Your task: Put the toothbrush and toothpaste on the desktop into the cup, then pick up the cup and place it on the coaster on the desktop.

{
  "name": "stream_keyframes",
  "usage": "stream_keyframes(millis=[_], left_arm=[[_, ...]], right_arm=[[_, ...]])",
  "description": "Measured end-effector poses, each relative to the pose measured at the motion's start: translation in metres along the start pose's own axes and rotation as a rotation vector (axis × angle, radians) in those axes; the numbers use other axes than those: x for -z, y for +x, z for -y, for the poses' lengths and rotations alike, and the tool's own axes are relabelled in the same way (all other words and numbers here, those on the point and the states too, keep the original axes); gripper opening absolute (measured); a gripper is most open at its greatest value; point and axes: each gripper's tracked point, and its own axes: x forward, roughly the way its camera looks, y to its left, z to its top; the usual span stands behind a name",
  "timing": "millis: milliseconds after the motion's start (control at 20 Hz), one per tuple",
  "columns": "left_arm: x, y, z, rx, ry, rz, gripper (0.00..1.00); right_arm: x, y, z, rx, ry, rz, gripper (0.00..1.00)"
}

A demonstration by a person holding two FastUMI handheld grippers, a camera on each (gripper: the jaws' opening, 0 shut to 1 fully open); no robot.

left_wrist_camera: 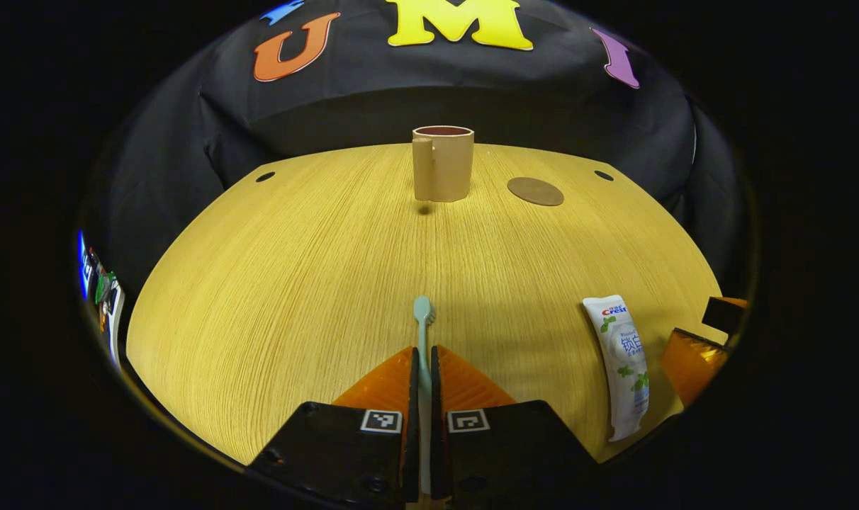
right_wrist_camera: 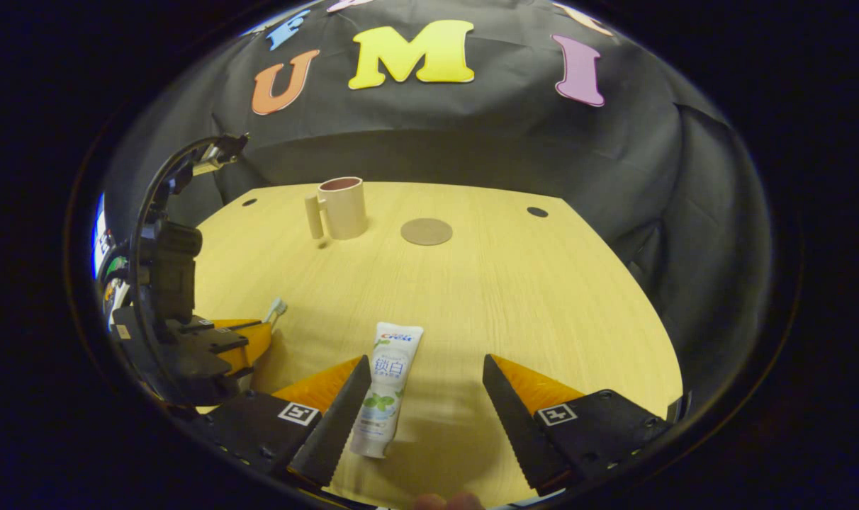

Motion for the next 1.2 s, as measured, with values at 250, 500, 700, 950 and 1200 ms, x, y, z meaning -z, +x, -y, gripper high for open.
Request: stream_keyframes(millis=[250, 500, 700, 950, 1200], left_arm=[[-0.002, 0.000, 0.000, 0.007, 0.013, -0.009, 0.06], [-0.005, -0.004, -0.002, 0.025, -0.007, 0.005, 0.04], [-0.010, -0.011, -0.005, 0.026, -0.012, 0.019, 0.04], [-0.018, -0.023, -0.010, 0.029, -0.026, 0.038, 0.03], [-0.023, -0.037, -0.014, 0.042, -0.028, 0.060, 0.03]], right_arm=[[-0.001, 0.001, -0.005, -0.015, 0.000, 0.001, 0.96], [0.003, 0.007, -0.010, -0.028, 0.009, -0.021, 0.96], [0.010, 0.012, -0.016, -0.037, 0.004, -0.043, 0.96], [0.020, 0.020, -0.025, -0.046, 0.007, -0.069, 0.96], [0.033, 0.031, -0.033, -0.052, 0.025, -0.119, 0.93]])
